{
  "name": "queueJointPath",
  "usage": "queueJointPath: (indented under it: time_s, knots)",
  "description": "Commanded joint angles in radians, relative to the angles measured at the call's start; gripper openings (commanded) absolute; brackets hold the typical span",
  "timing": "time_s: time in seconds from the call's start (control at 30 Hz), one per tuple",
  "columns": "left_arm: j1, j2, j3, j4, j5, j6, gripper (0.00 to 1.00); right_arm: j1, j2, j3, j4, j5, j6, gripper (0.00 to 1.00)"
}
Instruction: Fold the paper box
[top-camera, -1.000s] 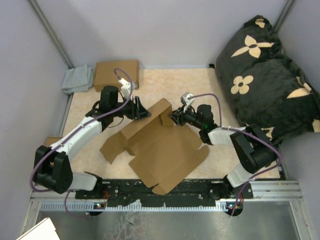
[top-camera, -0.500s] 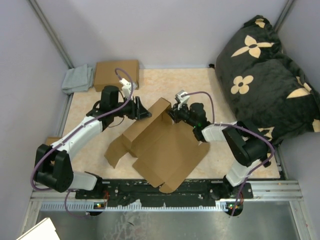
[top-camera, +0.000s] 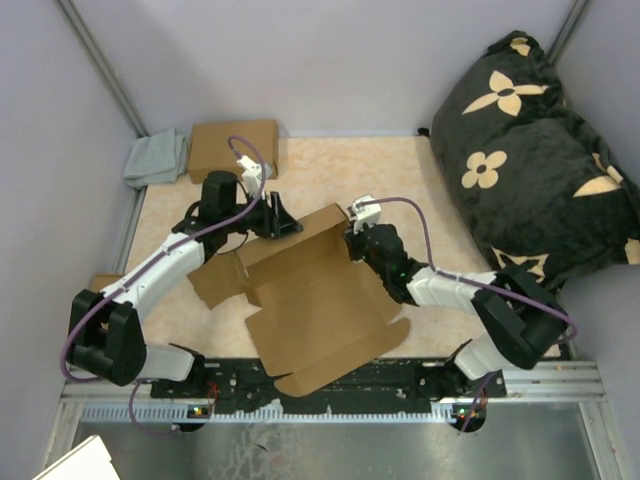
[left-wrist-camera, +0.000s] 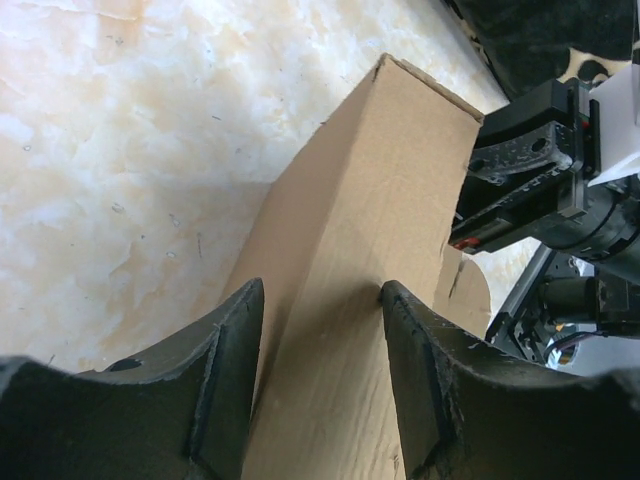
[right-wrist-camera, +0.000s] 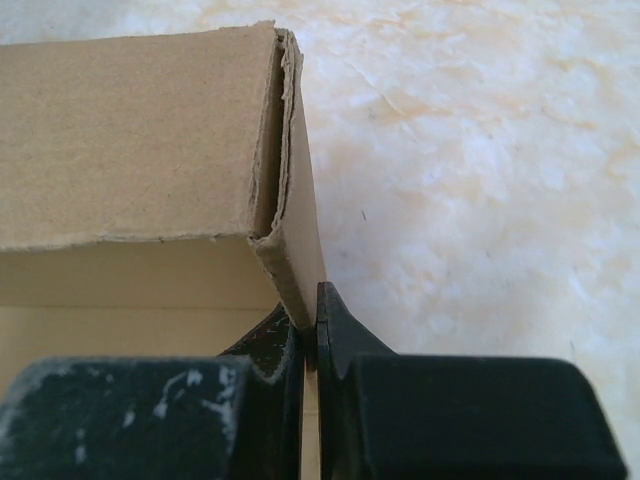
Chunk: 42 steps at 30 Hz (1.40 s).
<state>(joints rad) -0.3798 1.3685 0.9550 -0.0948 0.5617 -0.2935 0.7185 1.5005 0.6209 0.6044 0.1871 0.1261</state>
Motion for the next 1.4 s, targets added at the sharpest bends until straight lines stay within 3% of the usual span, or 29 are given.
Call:
queueJointPath:
  time_s: [0.0,0.13,0.4,0.5,0.6,0.7,0.73,0.93,1.17,1.27,1.37]
  knots:
    - [-0.004,-0.019,0.014,-0.012,0.015,0.002,0.56,0.007,-0.123,-0.062,-0.111,0.11,0.062,0.0]
    - [-0.005,0.0,0.015,-0.008,0.069,-0.015,0.53,0.025,-0.175,-0.128,-0.111,0.114,0.077,0.0]
    - [-0.014,0.001,0.003,-0.006,0.081,-0.018,0.5,0.037,-0.111,-0.117,-0.096,0.066,0.098,0.26]
    - [-0.015,-0.001,0.001,-0.005,0.08,-0.018,0.5,0.038,-0.071,-0.092,-0.096,0.044,0.099,0.3]
    - [-0.016,-0.004,-0.001,-0.006,0.075,-0.015,0.49,0.038,-0.041,-0.081,-0.074,0.05,0.105,0.27]
    - [-0.015,-0.021,-0.001,-0.015,0.032,-0.004,0.5,0.038,-0.034,-0.07,-0.069,0.117,0.12,0.05]
    - [-0.016,-0.03,-0.001,-0.022,-0.007,0.001,0.52,0.038,-0.04,-0.075,-0.061,0.153,0.122,0.0]
    - [-0.011,-0.18,-0.031,-0.05,-0.327,0.02,0.6,0.039,-0.164,-0.188,-0.009,0.303,0.096,0.0]
    - [-0.001,-0.411,-0.191,0.063,-0.67,-0.103,0.65,0.039,-0.35,-0.316,-0.103,0.366,0.155,0.0]
    - [0.001,-0.447,-0.247,0.057,-0.832,-0.209,0.65,0.038,-0.416,-0.341,-0.163,0.394,0.173,0.0]
    - [0.001,-0.447,-0.323,0.129,-0.895,-0.255,0.64,0.038,-0.453,-0.337,-0.231,0.423,0.17,0.0]
